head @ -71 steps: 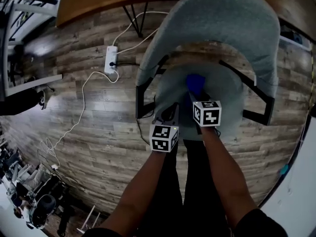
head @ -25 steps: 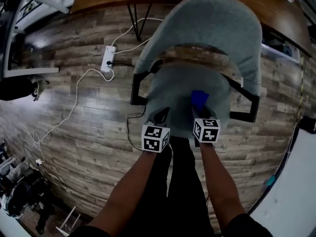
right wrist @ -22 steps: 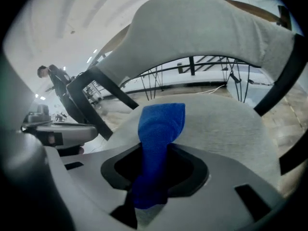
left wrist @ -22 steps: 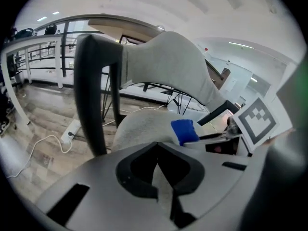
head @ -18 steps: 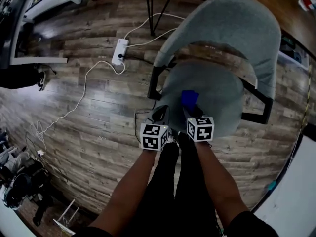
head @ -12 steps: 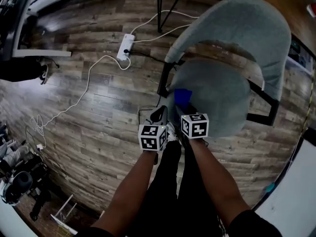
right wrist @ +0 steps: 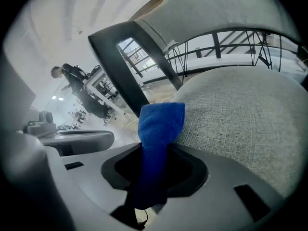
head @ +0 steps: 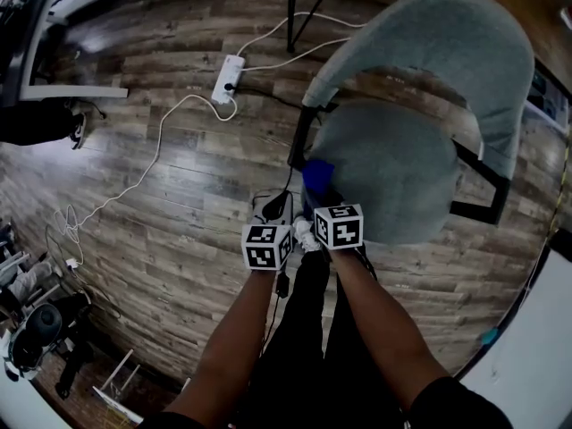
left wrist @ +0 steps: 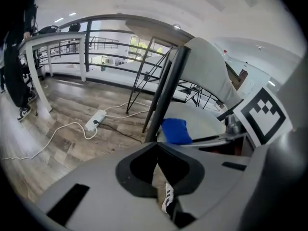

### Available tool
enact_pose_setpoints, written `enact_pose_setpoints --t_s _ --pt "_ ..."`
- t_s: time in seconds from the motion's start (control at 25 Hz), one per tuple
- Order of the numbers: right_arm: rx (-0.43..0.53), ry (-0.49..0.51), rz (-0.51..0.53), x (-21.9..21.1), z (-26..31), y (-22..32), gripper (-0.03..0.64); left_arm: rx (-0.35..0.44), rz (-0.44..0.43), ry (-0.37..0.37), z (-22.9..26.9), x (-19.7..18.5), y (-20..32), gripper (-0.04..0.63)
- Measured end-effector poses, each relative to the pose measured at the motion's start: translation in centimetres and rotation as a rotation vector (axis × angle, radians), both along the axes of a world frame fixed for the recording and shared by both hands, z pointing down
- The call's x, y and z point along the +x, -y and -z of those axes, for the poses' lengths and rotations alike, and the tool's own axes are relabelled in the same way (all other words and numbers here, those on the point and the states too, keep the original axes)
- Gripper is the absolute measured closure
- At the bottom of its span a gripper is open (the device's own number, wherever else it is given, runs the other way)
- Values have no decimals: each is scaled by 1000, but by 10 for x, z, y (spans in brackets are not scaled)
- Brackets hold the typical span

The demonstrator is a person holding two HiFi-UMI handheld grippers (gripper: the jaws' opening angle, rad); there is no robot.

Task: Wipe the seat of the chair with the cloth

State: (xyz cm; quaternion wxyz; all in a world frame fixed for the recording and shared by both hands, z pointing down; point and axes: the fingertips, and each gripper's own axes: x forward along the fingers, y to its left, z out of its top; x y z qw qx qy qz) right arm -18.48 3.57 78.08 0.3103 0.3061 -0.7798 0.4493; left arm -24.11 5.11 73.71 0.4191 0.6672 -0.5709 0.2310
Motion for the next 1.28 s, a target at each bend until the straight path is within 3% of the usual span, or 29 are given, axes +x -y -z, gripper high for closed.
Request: enact_pose_setpoints --t_s 0.6,1.28 --pt "13 -21 -94 49 0 3 485 -26 -130 -6 -5 61 8 597" --pt "31 -115 -167 169 1 -7 485 -64 -275 -56 0 153 -2 597"
